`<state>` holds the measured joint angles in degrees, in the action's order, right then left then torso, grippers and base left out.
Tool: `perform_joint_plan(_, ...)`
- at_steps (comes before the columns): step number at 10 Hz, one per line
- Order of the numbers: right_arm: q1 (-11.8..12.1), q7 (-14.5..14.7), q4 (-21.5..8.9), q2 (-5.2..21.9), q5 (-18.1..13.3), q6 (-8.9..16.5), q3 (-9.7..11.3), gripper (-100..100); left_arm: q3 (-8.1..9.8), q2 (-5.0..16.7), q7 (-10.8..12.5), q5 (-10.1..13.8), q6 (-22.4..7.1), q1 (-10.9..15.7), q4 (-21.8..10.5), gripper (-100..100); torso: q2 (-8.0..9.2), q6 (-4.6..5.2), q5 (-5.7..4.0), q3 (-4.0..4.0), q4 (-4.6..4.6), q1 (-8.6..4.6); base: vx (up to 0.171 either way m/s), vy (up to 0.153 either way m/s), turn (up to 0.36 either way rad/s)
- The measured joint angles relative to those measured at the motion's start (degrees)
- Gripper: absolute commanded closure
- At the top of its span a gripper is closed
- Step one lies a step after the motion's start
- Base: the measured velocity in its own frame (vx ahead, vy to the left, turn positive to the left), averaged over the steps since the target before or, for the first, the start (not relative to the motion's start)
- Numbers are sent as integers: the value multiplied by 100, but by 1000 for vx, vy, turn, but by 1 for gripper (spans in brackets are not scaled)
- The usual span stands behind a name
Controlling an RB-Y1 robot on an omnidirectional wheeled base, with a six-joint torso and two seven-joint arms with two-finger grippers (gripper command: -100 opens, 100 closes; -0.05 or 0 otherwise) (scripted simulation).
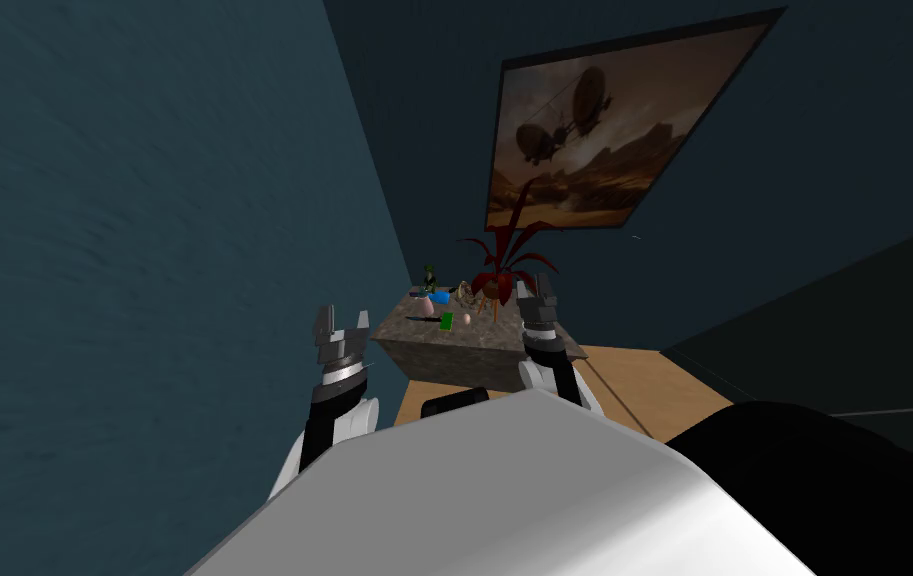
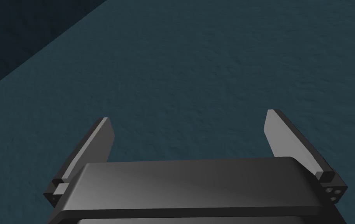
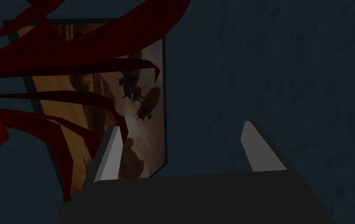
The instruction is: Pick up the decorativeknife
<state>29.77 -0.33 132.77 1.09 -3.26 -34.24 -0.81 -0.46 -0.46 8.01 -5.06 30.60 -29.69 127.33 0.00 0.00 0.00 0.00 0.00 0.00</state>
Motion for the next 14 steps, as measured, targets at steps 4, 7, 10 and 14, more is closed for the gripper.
perform_joint_plan(4,-1,0,0,0,0,0,0,0,53,525,12,234,-493,655,-485,-100,38,1,4,22,9,17,-111,39,-50)
perform_joint_plan(7,-1,0,0,0,0,0,0,0,49,697,1,397,-823,1089,-876,-100,20,1,2,12,5,8,-50,15,-28)
perform_joint_plan(10,0,0,0,0,0,0,0,0,73,806,2,533,-1091,1455,-1216,-100,13,0,1,8,3,5,-45,12,-36)
perform_joint_plan(14,0,0,0,0,0,0,0,0,99,926,5,748,-1614,2058,-1673,-100,14,-1,1,8,4,4,-45,7,-37)
